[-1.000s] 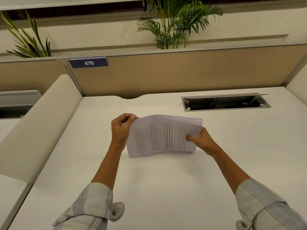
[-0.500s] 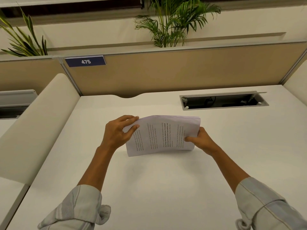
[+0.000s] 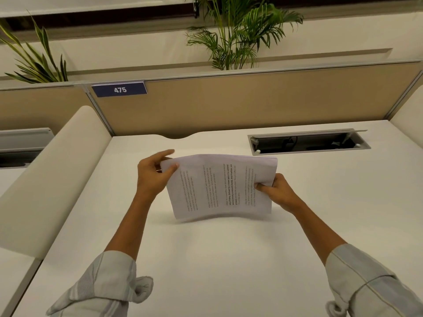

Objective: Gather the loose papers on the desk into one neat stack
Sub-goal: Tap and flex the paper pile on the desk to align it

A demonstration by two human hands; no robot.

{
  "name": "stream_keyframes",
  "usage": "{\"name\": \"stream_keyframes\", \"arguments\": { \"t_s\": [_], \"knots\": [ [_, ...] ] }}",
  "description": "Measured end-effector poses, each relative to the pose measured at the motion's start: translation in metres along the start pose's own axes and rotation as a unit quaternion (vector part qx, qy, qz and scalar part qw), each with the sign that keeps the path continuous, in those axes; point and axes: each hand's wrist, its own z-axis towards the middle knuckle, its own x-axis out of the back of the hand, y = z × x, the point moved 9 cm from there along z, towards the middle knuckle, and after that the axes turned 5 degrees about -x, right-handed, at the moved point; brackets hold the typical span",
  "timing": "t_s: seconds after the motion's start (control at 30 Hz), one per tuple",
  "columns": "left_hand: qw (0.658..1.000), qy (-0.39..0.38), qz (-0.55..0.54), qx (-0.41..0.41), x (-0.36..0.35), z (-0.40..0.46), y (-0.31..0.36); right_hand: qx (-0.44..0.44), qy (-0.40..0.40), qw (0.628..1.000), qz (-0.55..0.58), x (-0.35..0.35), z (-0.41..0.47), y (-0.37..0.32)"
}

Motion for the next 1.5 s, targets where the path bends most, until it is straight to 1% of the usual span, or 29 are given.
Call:
{"name": "stream_keyframes", "arguments": {
  "t_s": [0.07, 0.1, 0.2, 0.23, 0.27, 0.33, 0.37, 0.43, 0.47, 0.53, 0.6, 0.63, 0.67, 0.7, 0.73, 0.8, 0.83, 0.87, 0.93, 1.0, 1.1, 1.17, 1.23, 1.3, 1.33, 1.4, 1.5],
  "knots": [
    [0.988, 0.041, -0.119, 0.092, 0.0, -0.006, -0.011, 0.006, -0.013, 0.999, 0.044, 0.003, 0.001, -0.005],
    [0.98, 0.041, -0.147, 0.127, -0.006, -0.01, -0.016, 0.006, -0.019, 0.998, 0.059, 0.004, 0.001, -0.007],
    [0.98, -0.002, -0.114, 0.161, -0.028, -0.023, -0.026, -0.003, -0.033, 0.995, 0.093, 0.0, -0.003, -0.005],
    [0.979, 0.015, -0.104, 0.177, -0.029, -0.027, -0.032, -0.004, -0.033, 0.993, 0.111, -0.001, -0.004, -0.003],
    [0.971, 0.054, -0.101, 0.209, -0.025, -0.033, -0.04, -0.006, -0.026, 0.991, 0.133, -0.003, -0.007, 0.0],
    [0.935, 0.142, -0.134, 0.295, -0.019, -0.052, -0.06, -0.021, 0.0, 0.983, 0.183, -0.007, -0.011, 0.01],
    [0.918, 0.152, -0.166, 0.326, -0.023, -0.059, -0.067, -0.032, 0.009, 0.979, 0.203, -0.011, -0.014, 0.015],
    [0.901, 0.132, -0.217, 0.352, -0.041, -0.067, -0.074, -0.056, 0.015, 0.97, 0.236, -0.024, -0.016, 0.024],
    [0.894, 0.138, -0.229, 0.36, -0.045, -0.071, -0.074, -0.068, 0.02, 0.965, 0.254, -0.029, -0.017, 0.028],
    [0.871, 0.19, -0.249, 0.379, -0.043, -0.078, -0.075, -0.086, 0.037, 0.949, 0.3, -0.035, -0.017, 0.033],
    [0.833, 0.233, -0.317, 0.389, -0.044, -0.084, -0.076, -0.093, 0.048, 0.936, 0.337, -0.038, -0.016, 0.032],
    [0.815, 0.228, -0.364, 0.388, -0.049, -0.086, -0.073, -0.096, 0.05, 0.93, 0.352, -0.039, -0.015, 0.032],
    [0.803, 0.207, -0.407, 0.383, -0.058, -0.087, -0.068, -0.102, 0.053, 0.924, 0.365, -0.041, -0.015, 0.032],
    [0.797, 0.175, -0.441, 0.373, -0.069, -0.086, -0.06, -0.108, 0.056, 0.917, 0.38, -0.044, -0.014, 0.032],
    [0.799, 0.141, -0.462, 0.358, -0.081, -0.086, -0.051, -0.112, 0.059, 0.909, 0.398, -0.047, -0.013, 0.034],
    [0.829, 0.082, -0.455, 0.316, -0.099, -0.083, -0.031, -0.114, 0.056, 0.892, 0.435, -0.059, -0.014, 0.033],
    [0.845, 0.068, -0.437, 0.3, -0.105, -0.081, -0.025, -0.112, 0.051, 0.886, 0.447, -0.065, -0.015, 0.033],
    [0.857, 0.071, -0.419, 0.293, -0.108, -0.08, -0.021, -0.109, 0.043, 0.884, 0.453, -0.072, -0.016, 0.033],
    [0.863, 0.1, -0.391, 0.304, -0.104, -0.078, -0.021, -0.102, 0.017, 0.881, 0.461, -0.083, -0.018, 0.033],
    [0.88, 0.103, -0.363, 0.289, -0.094, -0.069, -0.022, -0.093, 0.005, 0.89, 0.447, -0.083, -0.019, 0.034],
    [0.923, 0.071, -0.298, 0.232, -0.072, -0.052, -0.018, -0.066, 0.012, 0.911, 0.406, -0.059, -0.016, 0.026],
    [0.944, 0.047, -0.26, 0.197, -0.06, -0.043, -0.012, -0.045, 0.015, 0.921, 0.386, -0.036, -0.011, 0.017],
    [0.96, 0.015, -0.222, 0.171, -0.055, -0.036, -0.009, -0.027, 0.004, 0.947, 0.321, -0.019, -0.007, 0.003],
    [0.971, -0.027, -0.186, 0.147, -0.059, -0.032, -0.006, 0.009, -0.019, 0.981, 0.195, -0.016, -0.006, -0.015],
    [0.975, -0.05, -0.171, 0.132, -0.063, -0.031, -0.004, 0.034, -0.033, 0.99, 0.134, -0.02, -0.006, -0.024],
    [0.978, -0.083, -0.15, 0.117, -0.071, -0.035, -0.005, 0.067, -0.038, 0.995, 0.067, -0.031, -0.005, -0.034],
    [0.977, -0.089, -0.153, 0.118, -0.073, -0.043, -0.011, 0.073, -0.019, 0.997, 0.028, -0.046, -0.004, -0.035]
  ]
}}
